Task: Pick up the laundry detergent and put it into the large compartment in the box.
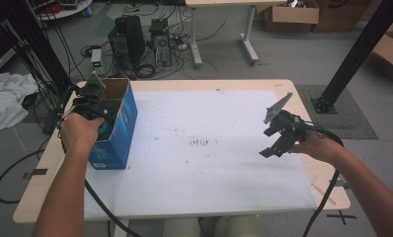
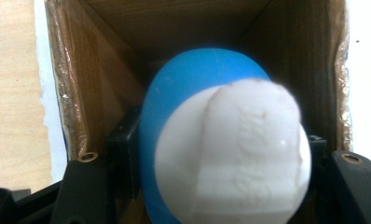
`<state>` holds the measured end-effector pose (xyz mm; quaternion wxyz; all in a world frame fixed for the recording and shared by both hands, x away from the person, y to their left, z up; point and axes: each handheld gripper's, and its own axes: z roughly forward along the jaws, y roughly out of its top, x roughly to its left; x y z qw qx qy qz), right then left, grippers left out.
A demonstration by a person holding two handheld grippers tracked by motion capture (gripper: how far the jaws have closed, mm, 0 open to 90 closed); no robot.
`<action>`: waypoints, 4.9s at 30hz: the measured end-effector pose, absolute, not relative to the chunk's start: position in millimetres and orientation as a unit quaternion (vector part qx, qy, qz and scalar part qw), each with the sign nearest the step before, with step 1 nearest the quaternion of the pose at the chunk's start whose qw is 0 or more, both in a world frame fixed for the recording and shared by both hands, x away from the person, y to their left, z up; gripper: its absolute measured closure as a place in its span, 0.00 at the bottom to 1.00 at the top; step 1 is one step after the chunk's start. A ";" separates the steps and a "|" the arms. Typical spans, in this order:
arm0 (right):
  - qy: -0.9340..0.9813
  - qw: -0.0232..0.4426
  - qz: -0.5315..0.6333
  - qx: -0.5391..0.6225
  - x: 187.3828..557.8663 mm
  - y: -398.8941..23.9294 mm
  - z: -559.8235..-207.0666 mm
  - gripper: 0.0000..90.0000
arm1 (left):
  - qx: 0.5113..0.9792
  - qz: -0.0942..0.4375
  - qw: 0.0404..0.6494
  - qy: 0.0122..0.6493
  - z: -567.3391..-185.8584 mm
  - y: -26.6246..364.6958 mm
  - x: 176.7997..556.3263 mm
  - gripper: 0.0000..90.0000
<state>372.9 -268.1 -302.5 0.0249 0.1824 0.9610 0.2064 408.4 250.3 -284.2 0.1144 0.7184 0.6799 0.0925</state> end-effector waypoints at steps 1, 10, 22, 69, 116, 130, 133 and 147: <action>0.961 0.024 0.206 0.182 372.8 -268.0 -302.7 0.20 | 0.718 0.091 0.115 0.680 -284.4 250.6 408.4 0.41; 0.961 0.024 0.207 0.182 372.7 -267.5 -304.1 0.20 | 0.715 0.084 0.126 0.682 -284.5 253.7 407.1 0.36; 0.961 0.024 0.208 0.180 371.7 -266.9 -303.2 0.20 | 0.711 0.079 0.131 0.686 -279.8 255.9 405.2 0.34; 0.959 0.032 0.215 0.179 361.6 -273.1 -294.9 0.20 | 0.780 0.148 0.150 0.590 -202.6 195.7 392.5 0.20; 0.958 0.030 0.215 0.188 359.4 -278.1 -294.1 0.20 | 0.948 0.096 0.161 0.257 -206.0 26.2 386.8 0.22; 0.958 0.028 0.214 0.190 359.0 -276.0 -296.5 0.20 | 0.964 0.081 0.147 0.207 -226.8 12.8 385.6 0.22; 0.958 0.027 0.213 0.191 358.9 -275.3 -296.5 0.20 | 0.964 0.078 0.148 0.204 -227.9 12.2 386.6 0.22; 0.958 0.025 0.214 0.189 358.8 -276.7 -299.0 0.20 | 0.967 0.072 0.148 0.196 -232.7 7.5 388.3 0.23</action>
